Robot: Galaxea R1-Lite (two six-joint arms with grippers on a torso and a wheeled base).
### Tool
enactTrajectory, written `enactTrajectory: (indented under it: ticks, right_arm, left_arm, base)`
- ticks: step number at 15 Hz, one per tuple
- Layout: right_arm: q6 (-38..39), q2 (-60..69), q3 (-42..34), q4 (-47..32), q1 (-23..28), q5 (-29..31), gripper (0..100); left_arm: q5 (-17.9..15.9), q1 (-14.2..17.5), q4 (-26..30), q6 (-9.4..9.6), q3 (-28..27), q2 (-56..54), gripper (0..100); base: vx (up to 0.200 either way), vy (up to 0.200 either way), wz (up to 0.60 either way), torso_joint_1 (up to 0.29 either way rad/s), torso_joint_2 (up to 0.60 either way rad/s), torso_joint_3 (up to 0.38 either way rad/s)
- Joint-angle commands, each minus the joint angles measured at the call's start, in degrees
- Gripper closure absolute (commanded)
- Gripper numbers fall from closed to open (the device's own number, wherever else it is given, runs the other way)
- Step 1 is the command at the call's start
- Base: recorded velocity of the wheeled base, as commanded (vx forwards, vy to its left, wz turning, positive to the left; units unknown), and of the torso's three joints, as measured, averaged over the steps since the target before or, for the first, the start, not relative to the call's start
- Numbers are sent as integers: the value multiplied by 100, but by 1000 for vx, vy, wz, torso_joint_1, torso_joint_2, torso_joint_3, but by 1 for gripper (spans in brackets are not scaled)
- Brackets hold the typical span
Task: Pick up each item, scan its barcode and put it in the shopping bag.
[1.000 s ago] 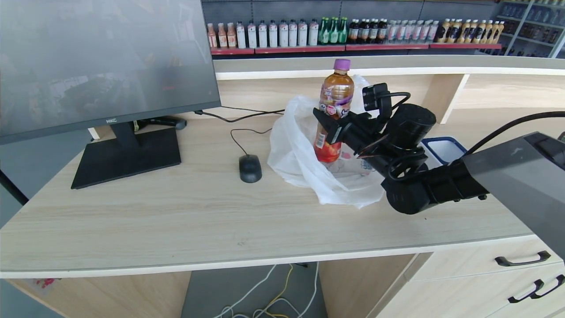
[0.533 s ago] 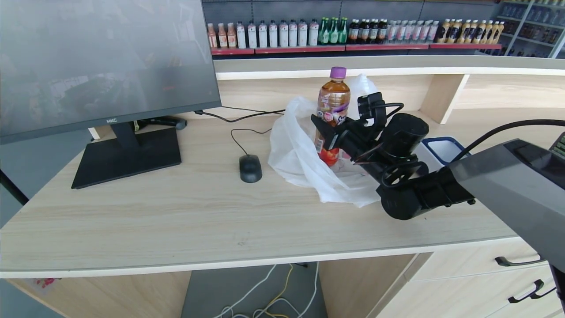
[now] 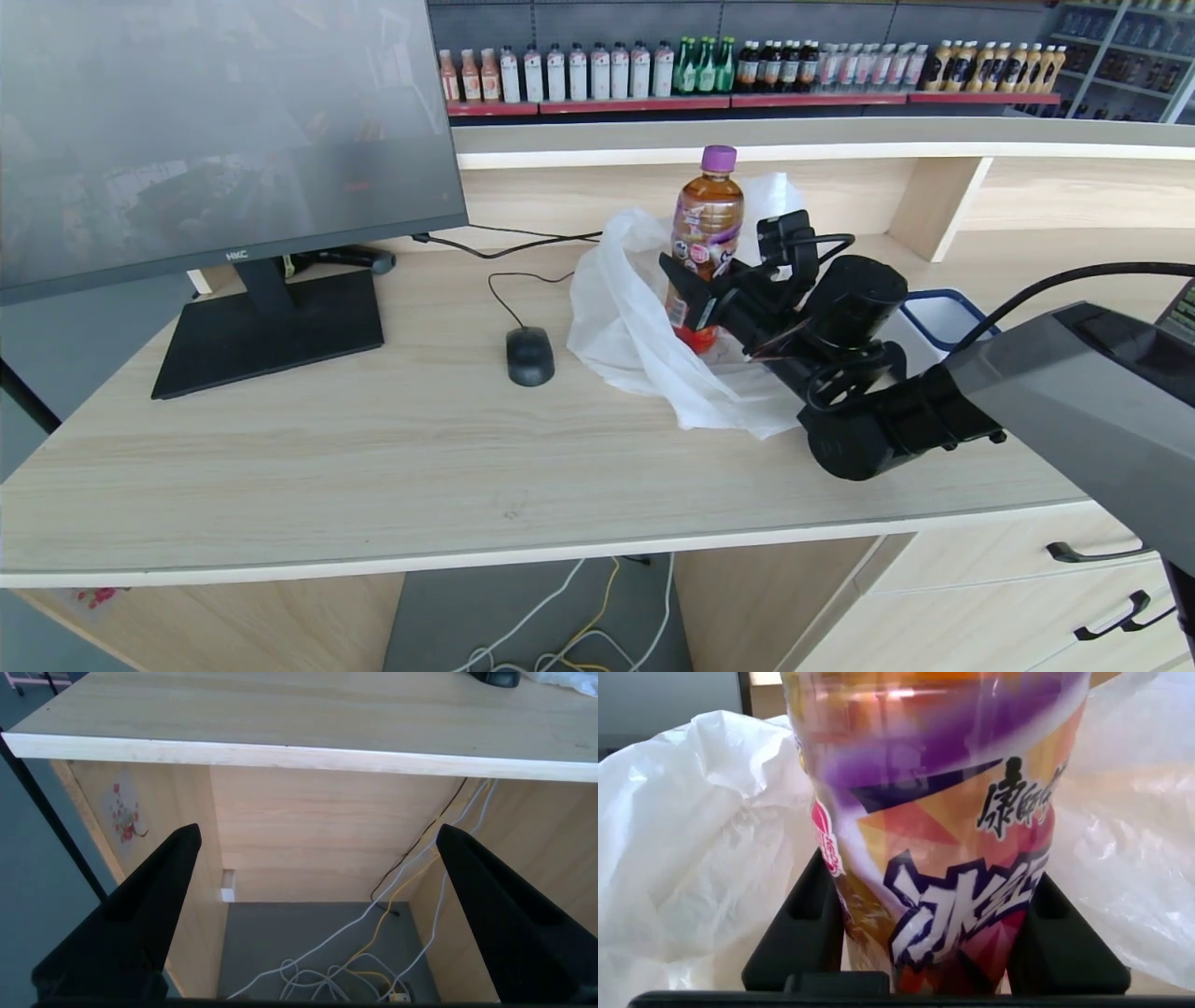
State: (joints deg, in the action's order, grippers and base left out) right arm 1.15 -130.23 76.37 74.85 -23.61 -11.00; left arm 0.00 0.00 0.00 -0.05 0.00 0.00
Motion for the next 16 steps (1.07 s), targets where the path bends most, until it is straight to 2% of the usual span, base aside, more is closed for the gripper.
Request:
enactTrajectory:
  ticks: [1,9,10,16]
  right_arm:
    - [0,15,-26,-14,-3,1,100]
    - [-88,94,-140,-14,-3,-8,100]
    - [-88,112,-184,-14,-3,-8,0]
    - [-27,147,-246,118,-3,-8,0]
  left_arm:
    - [0,0,0,-4,0,0,0]
    - [0,0,0,5,0,0,0]
    - [0,0,0,5,0,0,0]
    - [0,0,0,5,0,0,0]
  base:
    - [0,0,0,0,0,0]
    - [0,0,0,0,0,0]
    - [0,0,0,0,0,0]
    - [0,0,0,0,0,0]
